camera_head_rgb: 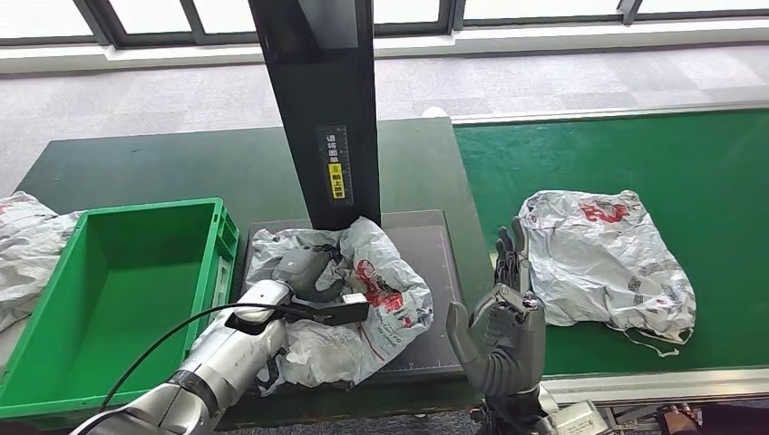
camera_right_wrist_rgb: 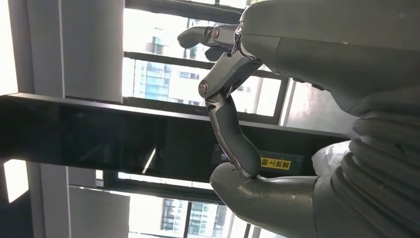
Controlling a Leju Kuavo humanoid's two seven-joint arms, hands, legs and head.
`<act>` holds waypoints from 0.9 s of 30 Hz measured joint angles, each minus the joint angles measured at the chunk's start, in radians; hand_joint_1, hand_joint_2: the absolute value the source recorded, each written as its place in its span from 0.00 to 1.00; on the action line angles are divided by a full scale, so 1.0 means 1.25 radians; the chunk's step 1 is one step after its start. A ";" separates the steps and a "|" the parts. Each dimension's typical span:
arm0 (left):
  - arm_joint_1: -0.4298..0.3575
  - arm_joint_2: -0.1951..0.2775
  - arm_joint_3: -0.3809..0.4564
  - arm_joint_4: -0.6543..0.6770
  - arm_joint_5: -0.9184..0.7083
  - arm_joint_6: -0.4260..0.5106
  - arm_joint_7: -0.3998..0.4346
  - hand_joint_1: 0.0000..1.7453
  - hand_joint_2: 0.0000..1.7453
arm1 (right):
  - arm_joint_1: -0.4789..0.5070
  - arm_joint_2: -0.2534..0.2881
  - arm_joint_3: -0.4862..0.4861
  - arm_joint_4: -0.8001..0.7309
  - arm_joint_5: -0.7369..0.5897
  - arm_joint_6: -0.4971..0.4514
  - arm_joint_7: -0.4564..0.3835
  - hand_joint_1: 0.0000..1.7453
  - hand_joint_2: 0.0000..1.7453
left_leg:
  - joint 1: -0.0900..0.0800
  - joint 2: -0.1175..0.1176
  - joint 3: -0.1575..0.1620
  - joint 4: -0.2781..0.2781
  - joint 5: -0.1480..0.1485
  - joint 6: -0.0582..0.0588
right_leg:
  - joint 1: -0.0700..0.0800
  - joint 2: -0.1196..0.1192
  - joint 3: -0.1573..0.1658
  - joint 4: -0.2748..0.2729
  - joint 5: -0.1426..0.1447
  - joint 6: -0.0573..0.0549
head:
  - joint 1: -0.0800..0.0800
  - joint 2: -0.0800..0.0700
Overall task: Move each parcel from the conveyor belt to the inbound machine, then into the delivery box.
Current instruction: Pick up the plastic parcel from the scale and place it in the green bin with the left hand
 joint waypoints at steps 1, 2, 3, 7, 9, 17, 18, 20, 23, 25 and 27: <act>0.003 0.001 -0.002 -0.003 -0.002 0.012 -0.004 1.00 1.00 | 0.000 -0.001 0.000 0.000 -0.002 -0.001 0.000 0.00 1.00 | 0.000 0.000 0.001 0.000 0.000 0.000 | 0.000 0.000 0.000 0.000 0.000 0.000 | 0.000 0.000; 0.009 0.001 -0.005 -0.008 -0.006 0.027 -0.006 1.00 1.00 | 0.001 -0.002 0.000 0.000 -0.003 -0.002 0.000 0.00 1.00 | 0.000 0.000 0.001 0.000 0.000 0.000 | 0.000 0.000 0.001 0.000 -0.001 0.000 | 0.000 0.000; 0.018 0.001 -0.008 -0.018 -0.009 0.045 -0.008 1.00 1.00 | 0.002 -0.004 0.000 0.000 -0.005 -0.004 0.000 0.00 1.00 | 0.000 0.000 0.001 0.000 0.000 0.000 | 0.000 0.000 0.001 0.000 -0.001 0.000 | 0.000 0.000; 0.065 0.001 -0.016 -0.075 -0.014 0.114 -0.019 1.00 1.00 | 0.006 -0.010 0.000 0.000 -0.010 -0.007 0.000 0.00 1.00 | 0.000 0.000 0.003 0.000 -0.001 -0.001 | 0.000 0.000 -0.001 0.000 -0.002 0.000 | 0.000 0.000; 0.096 0.001 -0.017 -0.123 -0.012 0.161 -0.028 1.00 1.00 | 0.009 -0.012 0.000 0.000 -0.012 -0.008 0.000 0.00 1.00 | 0.000 0.000 0.005 0.000 -0.001 -0.001 | 0.000 0.000 -0.003 0.000 -0.002 0.000 | 0.000 0.000; 0.236 -0.004 -0.017 -0.423 0.013 0.395 -0.044 1.00 1.00 | 0.043 -0.014 0.000 -0.012 0.001 -0.035 0.000 0.00 1.00 | 0.000 -0.001 -0.004 0.001 -0.001 0.000 | 0.000 0.001 -0.012 0.000 -0.001 0.001 | 0.000 0.000; 0.244 -0.004 -0.017 -0.447 0.016 0.399 -0.048 1.00 1.00 | 0.045 -0.014 0.000 -0.013 0.001 -0.035 0.000 0.00 1.00 | 0.000 0.000 -0.004 0.001 -0.001 0.000 | 0.000 0.001 -0.012 0.000 -0.001 0.001 | 0.000 0.000; 0.265 -0.006 -0.015 -0.502 0.032 0.407 -0.078 1.00 1.00 | 0.047 -0.014 0.000 -0.014 0.001 -0.035 0.000 0.00 1.00 | 0.000 0.000 -0.005 0.001 -0.001 0.000 | 0.000 0.001 -0.013 0.000 -0.001 0.001 | 0.000 0.000; 0.308 -0.037 0.019 -0.622 0.088 0.422 -0.232 1.00 1.00 | 0.048 -0.011 0.000 -0.015 0.005 -0.033 0.000 0.00 1.00 | 0.000 0.000 -0.006 0.001 -0.001 0.000 | 0.000 0.001 -0.014 0.000 -0.001 0.001 | 0.000 0.000; 0.331 -0.078 0.068 -0.698 0.142 0.425 -0.381 1.00 1.00 | 0.051 -0.008 0.000 -0.016 0.009 -0.033 0.000 0.00 1.00 | 0.000 0.000 -0.006 0.001 -0.001 0.000 | 0.000 0.001 -0.014 0.000 -0.001 0.001 | 0.000 0.000; 0.348 -0.117 0.117 -0.754 0.186 0.425 -0.478 1.00 1.00 | 0.055 -0.005 0.000 -0.017 0.011 -0.035 0.000 0.00 1.00 | 0.000 0.000 -0.006 0.001 -0.001 0.000 | 0.000 0.001 -0.014 0.000 -0.001 0.001 | 0.000 0.000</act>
